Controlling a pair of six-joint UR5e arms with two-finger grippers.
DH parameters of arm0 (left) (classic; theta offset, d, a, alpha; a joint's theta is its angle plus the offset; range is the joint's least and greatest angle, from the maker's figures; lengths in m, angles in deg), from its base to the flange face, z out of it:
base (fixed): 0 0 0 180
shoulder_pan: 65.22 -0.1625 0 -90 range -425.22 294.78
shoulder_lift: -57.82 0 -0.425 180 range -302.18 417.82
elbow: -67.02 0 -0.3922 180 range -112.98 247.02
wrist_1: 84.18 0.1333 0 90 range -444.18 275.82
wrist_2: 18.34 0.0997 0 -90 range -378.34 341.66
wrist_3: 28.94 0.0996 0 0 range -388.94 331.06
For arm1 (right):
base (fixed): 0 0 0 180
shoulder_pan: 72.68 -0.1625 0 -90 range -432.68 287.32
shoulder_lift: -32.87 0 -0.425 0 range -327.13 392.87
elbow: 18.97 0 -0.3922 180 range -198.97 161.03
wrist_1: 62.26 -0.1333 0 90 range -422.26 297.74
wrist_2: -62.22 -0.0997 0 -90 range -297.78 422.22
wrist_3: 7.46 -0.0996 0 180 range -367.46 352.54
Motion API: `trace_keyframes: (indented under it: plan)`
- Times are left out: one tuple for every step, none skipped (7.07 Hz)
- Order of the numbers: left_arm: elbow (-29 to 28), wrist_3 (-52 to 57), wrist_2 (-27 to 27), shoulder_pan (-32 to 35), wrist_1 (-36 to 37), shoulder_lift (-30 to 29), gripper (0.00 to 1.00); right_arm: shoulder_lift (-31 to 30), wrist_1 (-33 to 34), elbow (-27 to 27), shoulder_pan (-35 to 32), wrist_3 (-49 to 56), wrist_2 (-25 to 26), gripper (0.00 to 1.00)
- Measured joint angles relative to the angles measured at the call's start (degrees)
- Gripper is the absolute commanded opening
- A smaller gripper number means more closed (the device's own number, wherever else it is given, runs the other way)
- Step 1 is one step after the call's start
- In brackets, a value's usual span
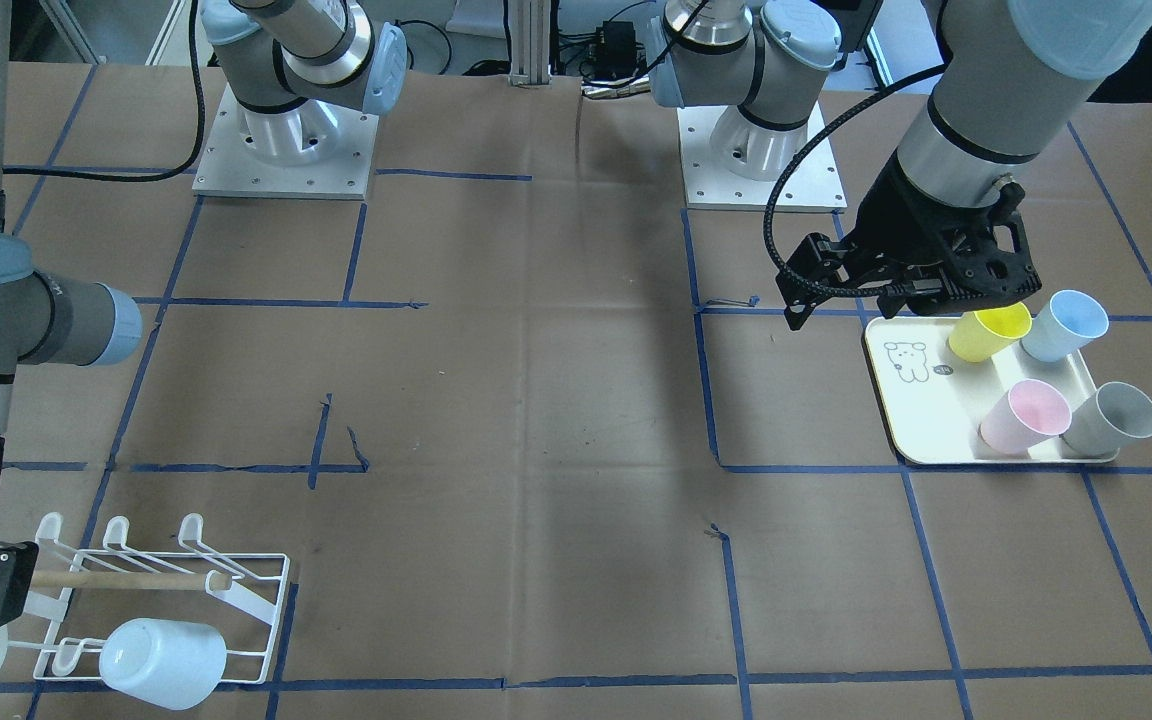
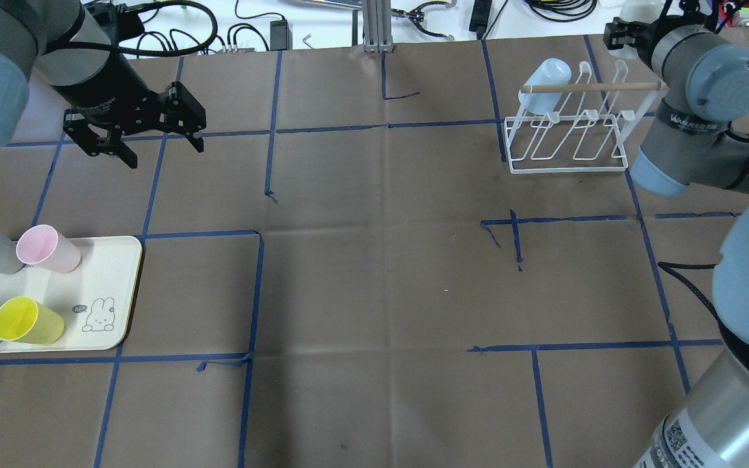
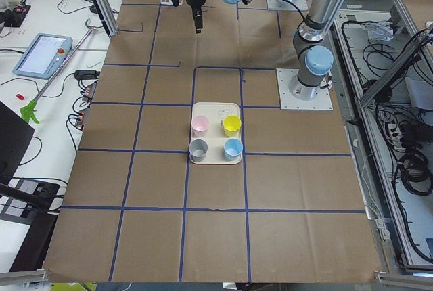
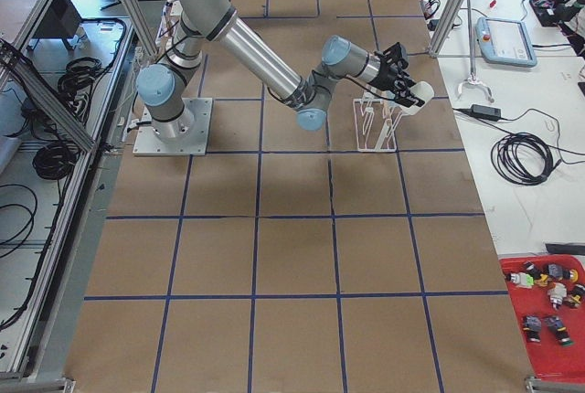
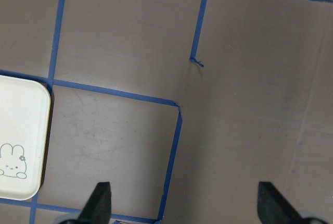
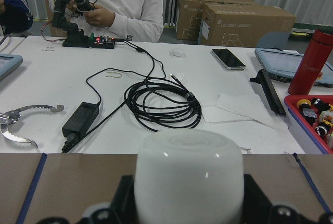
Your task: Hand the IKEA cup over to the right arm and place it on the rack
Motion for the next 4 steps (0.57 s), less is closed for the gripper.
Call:
trace_keyframes:
  plan:
    - [0.06,-0.01,0.96,0.65,0.42,0.07,1.0,0.19,0.07,0.58,0.36,-0.02,0.04,0.15]
    - [-0.06,-0.16,1.4,1.07,0.71,0.04,1.0,0.43,0.08,0.61,0.94,0.0,0.05,0.15]
    - [-0.18,-0.23,1.51,1.26,0.84,-0.04,1.0,0.89,0.08,0.62,1.31,0.03,0.04,0.15]
    - [-0.28,-0.18,1.54,1.31,0.89,-0.06,1.0,1.26,0.12,0.72,1.43,0.05,0.0,0.15]
